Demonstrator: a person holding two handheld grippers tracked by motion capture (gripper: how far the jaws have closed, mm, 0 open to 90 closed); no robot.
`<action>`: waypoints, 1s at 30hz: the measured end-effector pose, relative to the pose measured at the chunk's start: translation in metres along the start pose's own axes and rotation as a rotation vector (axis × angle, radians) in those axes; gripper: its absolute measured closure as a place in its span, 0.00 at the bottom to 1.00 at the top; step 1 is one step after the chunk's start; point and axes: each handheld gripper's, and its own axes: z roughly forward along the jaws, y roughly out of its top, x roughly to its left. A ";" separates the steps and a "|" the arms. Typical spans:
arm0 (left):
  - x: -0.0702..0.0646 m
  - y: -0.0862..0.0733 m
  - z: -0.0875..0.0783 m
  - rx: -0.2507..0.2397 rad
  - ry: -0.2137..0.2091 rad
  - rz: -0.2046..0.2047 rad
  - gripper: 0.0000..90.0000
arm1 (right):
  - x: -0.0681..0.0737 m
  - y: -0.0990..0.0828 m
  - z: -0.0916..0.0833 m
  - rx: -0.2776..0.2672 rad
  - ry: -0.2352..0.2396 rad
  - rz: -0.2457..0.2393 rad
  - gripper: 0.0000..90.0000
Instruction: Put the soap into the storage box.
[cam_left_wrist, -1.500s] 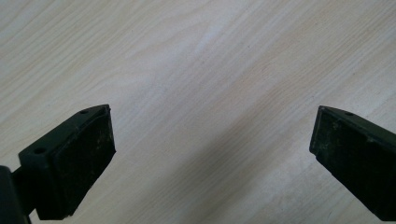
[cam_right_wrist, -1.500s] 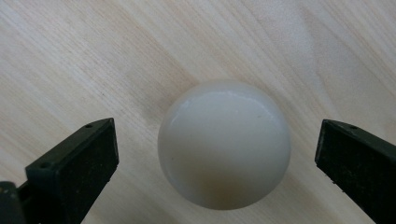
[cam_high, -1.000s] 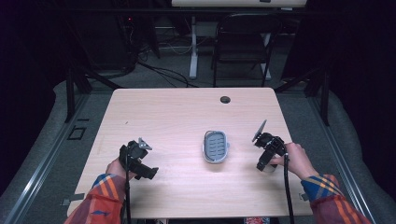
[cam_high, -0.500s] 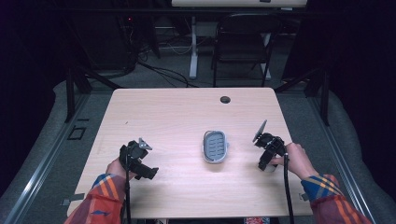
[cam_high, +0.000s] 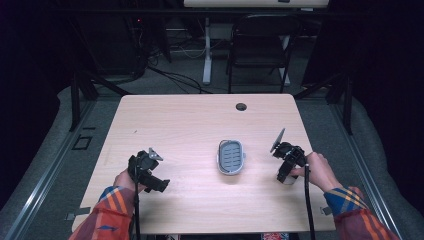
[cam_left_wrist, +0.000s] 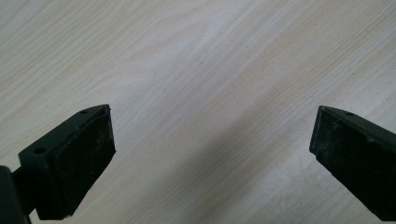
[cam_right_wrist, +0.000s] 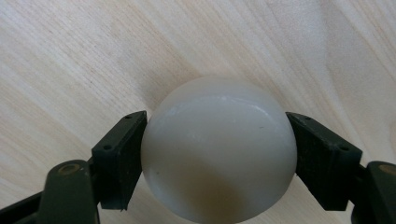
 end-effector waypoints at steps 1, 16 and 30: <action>0.000 0.000 0.000 -0.001 0.001 0.001 0.00 | 0.000 0.000 -0.002 0.015 -0.002 -0.016 0.26; -0.001 0.000 0.000 -0.001 0.007 -0.001 0.00 | 0.000 0.001 -0.020 -0.019 0.005 -0.022 0.27; -0.001 0.000 0.000 0.004 0.007 0.003 0.00 | 0.005 0.015 -0.034 -0.052 -0.009 -0.043 0.27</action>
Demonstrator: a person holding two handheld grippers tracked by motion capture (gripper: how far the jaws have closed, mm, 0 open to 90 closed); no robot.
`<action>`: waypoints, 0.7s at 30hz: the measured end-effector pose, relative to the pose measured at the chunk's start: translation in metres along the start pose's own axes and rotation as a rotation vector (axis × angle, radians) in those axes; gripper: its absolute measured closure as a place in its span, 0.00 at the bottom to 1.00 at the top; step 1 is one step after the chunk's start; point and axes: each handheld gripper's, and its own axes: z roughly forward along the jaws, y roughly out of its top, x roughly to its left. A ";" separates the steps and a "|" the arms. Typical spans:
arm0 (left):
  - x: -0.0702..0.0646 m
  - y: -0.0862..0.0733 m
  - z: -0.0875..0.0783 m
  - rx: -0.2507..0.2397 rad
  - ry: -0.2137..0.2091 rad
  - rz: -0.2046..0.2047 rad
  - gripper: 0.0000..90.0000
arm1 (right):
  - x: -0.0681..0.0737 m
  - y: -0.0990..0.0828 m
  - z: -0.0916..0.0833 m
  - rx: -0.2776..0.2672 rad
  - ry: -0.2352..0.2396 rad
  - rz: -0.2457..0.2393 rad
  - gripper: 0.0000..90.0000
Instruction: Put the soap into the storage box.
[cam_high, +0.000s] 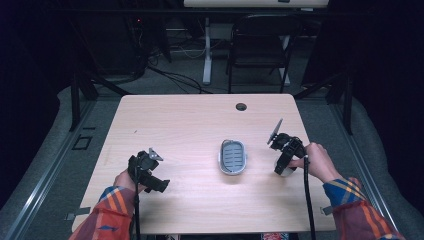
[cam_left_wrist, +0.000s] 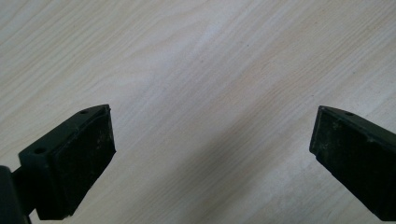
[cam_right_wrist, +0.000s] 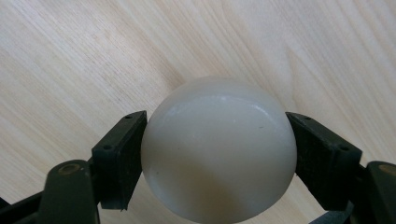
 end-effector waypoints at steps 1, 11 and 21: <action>0.000 0.000 0.000 0.000 0.000 0.000 0.00 | 0.000 0.000 0.000 0.000 0.000 0.000 0.27; 0.000 0.000 0.001 -0.001 -0.002 -0.004 0.00 | 0.002 0.015 -0.015 0.027 -0.022 -0.056 0.27; 0.000 0.000 0.000 0.001 -0.002 -0.001 0.00 | 0.004 0.026 -0.025 0.010 -0.022 -0.064 0.27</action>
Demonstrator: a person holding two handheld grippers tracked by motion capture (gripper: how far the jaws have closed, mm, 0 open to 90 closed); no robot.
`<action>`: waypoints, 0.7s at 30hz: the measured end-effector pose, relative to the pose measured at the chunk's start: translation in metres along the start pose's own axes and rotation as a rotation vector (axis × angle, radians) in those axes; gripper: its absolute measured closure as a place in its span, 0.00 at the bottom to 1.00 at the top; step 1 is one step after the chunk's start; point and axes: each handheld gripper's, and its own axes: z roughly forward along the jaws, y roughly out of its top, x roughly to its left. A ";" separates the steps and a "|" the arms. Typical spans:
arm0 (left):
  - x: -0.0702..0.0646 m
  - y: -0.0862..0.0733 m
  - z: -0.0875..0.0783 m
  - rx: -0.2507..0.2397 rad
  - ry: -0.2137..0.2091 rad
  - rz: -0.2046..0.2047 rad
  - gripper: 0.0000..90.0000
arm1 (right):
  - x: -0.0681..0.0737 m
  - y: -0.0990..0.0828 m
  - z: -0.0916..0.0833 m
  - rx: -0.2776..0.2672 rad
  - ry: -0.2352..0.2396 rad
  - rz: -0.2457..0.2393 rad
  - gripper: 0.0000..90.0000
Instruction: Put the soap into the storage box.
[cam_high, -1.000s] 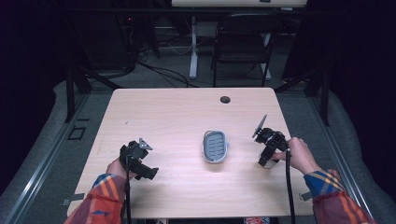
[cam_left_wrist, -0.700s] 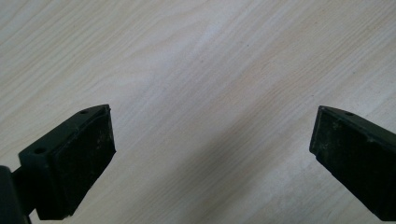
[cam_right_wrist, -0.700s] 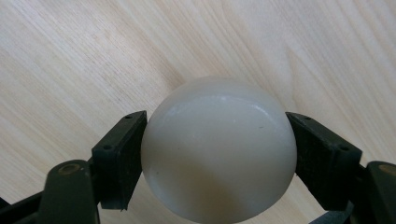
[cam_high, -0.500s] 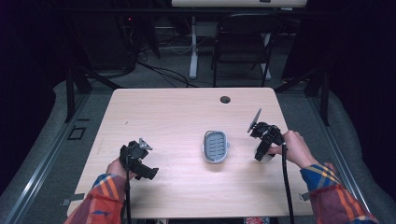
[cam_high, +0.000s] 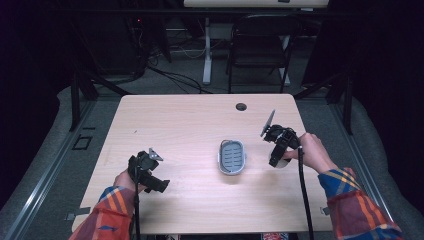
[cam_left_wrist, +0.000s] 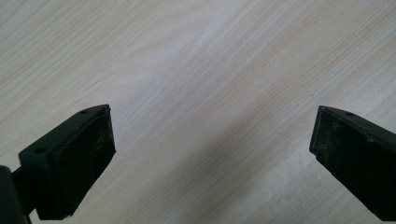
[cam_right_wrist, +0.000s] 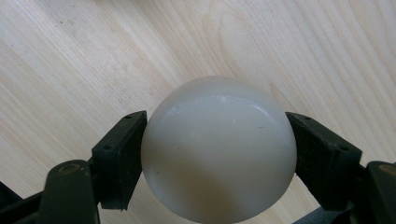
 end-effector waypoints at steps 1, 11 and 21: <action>0.000 0.000 0.000 0.000 0.000 0.000 0.00 | 0.000 0.000 0.000 0.000 0.000 0.000 0.27; 0.000 0.000 0.001 0.000 -0.009 0.000 0.00 | -0.001 0.012 -0.001 0.006 0.006 -0.017 0.27; -0.001 0.000 0.001 0.011 -0.020 0.007 0.00 | -0.003 0.019 -0.006 -0.001 0.006 -0.024 0.27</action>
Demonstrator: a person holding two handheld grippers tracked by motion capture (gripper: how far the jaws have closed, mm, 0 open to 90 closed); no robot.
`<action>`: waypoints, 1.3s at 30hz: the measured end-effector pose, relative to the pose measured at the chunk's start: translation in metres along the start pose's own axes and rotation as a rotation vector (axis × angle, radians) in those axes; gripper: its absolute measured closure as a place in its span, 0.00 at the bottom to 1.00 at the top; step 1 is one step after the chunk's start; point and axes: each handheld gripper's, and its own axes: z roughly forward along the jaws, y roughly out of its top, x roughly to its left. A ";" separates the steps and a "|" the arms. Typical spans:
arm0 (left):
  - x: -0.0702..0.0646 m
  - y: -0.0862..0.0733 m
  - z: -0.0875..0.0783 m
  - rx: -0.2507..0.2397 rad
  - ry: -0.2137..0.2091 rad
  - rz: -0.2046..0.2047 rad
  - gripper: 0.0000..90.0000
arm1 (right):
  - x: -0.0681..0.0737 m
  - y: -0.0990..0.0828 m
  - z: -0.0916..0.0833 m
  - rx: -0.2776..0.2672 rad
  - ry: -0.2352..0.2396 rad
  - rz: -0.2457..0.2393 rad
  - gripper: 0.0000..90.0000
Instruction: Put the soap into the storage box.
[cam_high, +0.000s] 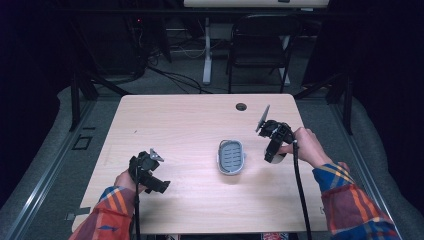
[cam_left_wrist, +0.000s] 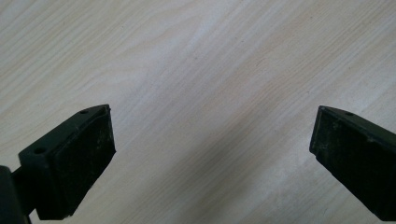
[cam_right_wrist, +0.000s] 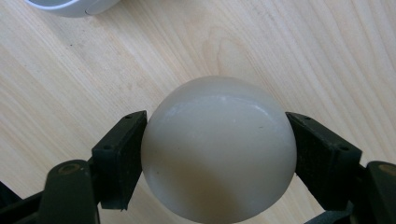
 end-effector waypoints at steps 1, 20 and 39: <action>0.000 0.000 0.000 -0.001 0.000 0.000 0.00 | 0.001 0.001 -0.001 -0.001 -0.001 0.002 0.27; 0.000 0.000 0.000 -0.001 -0.001 0.001 0.00 | 0.006 0.025 -0.021 -0.006 -0.022 -0.035 0.27; 0.001 0.000 0.000 -0.002 -0.003 -0.003 0.00 | 0.017 0.053 -0.025 -0.021 -0.024 -0.080 0.27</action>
